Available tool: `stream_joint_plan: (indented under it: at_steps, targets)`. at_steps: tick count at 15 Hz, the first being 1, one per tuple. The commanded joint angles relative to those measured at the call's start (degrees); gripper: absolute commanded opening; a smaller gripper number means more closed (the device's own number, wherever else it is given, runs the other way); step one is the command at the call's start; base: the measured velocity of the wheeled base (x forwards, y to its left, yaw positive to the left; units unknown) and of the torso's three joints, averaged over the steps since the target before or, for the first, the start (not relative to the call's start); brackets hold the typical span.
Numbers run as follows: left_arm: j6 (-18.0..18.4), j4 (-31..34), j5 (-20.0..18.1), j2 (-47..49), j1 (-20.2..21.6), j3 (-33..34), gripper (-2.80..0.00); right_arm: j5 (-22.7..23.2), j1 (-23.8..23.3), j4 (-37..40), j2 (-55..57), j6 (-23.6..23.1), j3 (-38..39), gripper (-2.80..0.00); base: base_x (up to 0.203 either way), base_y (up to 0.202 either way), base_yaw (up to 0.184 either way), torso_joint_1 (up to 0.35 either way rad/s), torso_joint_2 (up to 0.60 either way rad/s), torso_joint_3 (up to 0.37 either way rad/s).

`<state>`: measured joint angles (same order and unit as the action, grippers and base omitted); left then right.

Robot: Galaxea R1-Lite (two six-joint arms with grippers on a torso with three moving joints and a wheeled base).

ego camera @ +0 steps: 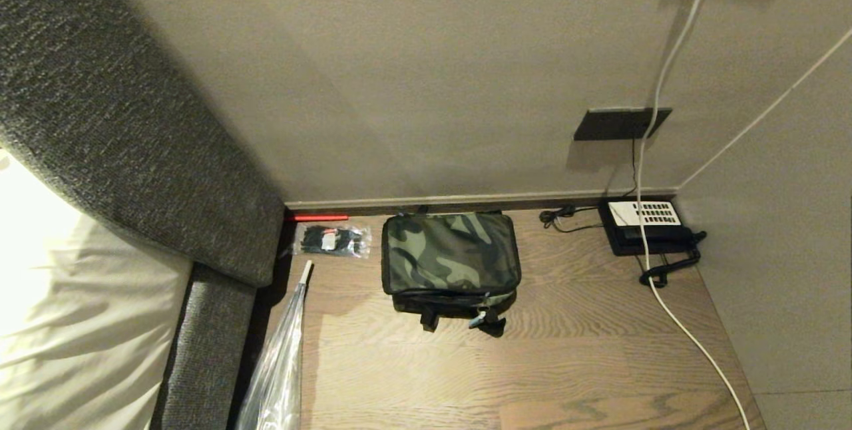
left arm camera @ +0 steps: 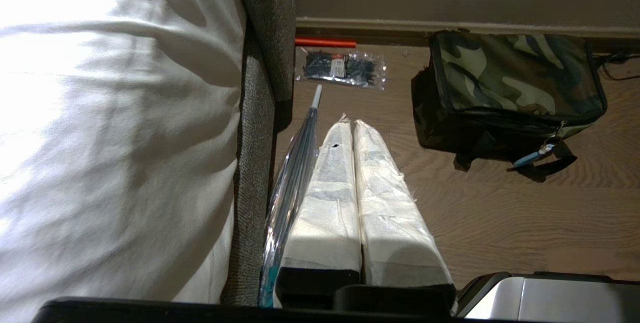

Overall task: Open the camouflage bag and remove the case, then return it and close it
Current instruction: Open the top of the storage box

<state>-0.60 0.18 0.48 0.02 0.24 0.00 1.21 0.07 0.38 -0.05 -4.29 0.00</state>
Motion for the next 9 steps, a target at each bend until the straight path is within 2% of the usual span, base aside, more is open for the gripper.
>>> stream_joint_plan:
  at_steps: [1, 9]
  targets:
    - [0.0, 0.0, 0.0, -0.1, 0.0, 0.2, -2.80, 0.0, 0.0, 0.0, -0.2, 0.0, 0.2, -2.80, 0.000, 0.000, 0.000, 0.002, 0.01, -0.198]
    - [0.0, 0.0, 0.0, 0.0, 0.0, 0.2, -2.80, 0.0, 0.0, 0.0, -0.2, 0.0, 0.2, -2.80, 0.000, 0.000, 0.000, 0.002, 0.00, -0.198]
